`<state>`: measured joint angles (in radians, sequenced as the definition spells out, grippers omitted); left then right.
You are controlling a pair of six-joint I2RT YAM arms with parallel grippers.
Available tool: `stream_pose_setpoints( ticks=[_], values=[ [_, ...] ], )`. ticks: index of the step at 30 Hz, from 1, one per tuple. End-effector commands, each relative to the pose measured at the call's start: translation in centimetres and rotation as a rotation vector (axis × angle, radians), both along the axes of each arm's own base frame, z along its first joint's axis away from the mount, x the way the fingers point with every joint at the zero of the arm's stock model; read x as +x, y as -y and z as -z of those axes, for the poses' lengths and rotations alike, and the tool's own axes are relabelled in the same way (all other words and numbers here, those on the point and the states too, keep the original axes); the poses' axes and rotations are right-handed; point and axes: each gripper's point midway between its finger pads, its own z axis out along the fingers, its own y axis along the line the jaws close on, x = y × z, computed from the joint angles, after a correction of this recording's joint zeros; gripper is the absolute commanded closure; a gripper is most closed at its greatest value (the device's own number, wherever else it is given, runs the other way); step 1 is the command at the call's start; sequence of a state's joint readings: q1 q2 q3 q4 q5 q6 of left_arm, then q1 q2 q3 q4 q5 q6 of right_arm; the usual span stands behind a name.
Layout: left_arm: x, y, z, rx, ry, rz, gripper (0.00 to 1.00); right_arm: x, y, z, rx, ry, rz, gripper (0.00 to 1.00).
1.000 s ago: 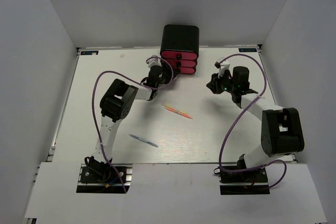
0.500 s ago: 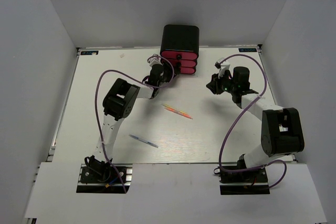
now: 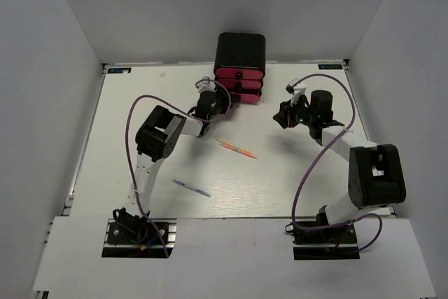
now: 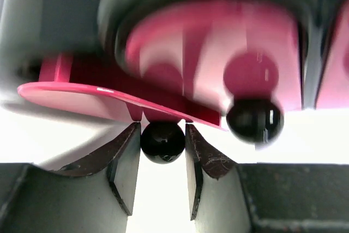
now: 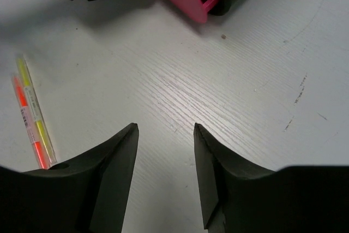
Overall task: Sort the stationery into containers
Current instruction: Open the drawer in the storage box.
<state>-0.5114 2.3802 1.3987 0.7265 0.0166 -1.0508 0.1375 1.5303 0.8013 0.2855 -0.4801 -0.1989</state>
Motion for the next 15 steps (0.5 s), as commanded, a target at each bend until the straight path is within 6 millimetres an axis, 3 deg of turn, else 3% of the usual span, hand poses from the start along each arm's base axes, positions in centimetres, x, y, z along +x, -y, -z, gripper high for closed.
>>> stream_pose_setpoints(
  ticks=[1,7,9,11,13,14,15],
  values=[
    [-3.6,-0.1,-0.7,0.012,-0.019,0.061,0.74,-0.4,-0.2,-1.3,0.001,0.052,-0.035,0.48],
    [-6.3,-0.6,0.2,0.022,-0.046,0.089,0.71,-0.9,-0.6,-1.0,-0.005,0.051,-0.086,0.4],
    [-6.2,-0.6,-0.3,0.018,-0.038,0.089,0.57,-1.3,-1.1,-0.9,-0.008,0.053,-0.123,0.37],
    [-6.3,-0.6,-0.4,0.023,-0.048,0.089,0.5,-1.5,-1.4,-1.1,-0.006,0.056,-0.152,0.32],
    [-6.4,-0.6,-0.7,0.023,-0.048,0.089,0.43,-2.2,-1.8,-0.8,-0.008,0.045,-0.197,0.32],
    [-6.3,-0.6,-1.5,0.015,-0.035,0.089,0.32,-2.2,-1.9,-1.0,-0.016,0.063,-0.219,0.32],
    [-6.8,-0.9,-1.1,0.022,-0.046,0.089,0.28,-2.6,-2.0,-1.0,-0.019,0.057,-0.239,0.32]
  ],
)
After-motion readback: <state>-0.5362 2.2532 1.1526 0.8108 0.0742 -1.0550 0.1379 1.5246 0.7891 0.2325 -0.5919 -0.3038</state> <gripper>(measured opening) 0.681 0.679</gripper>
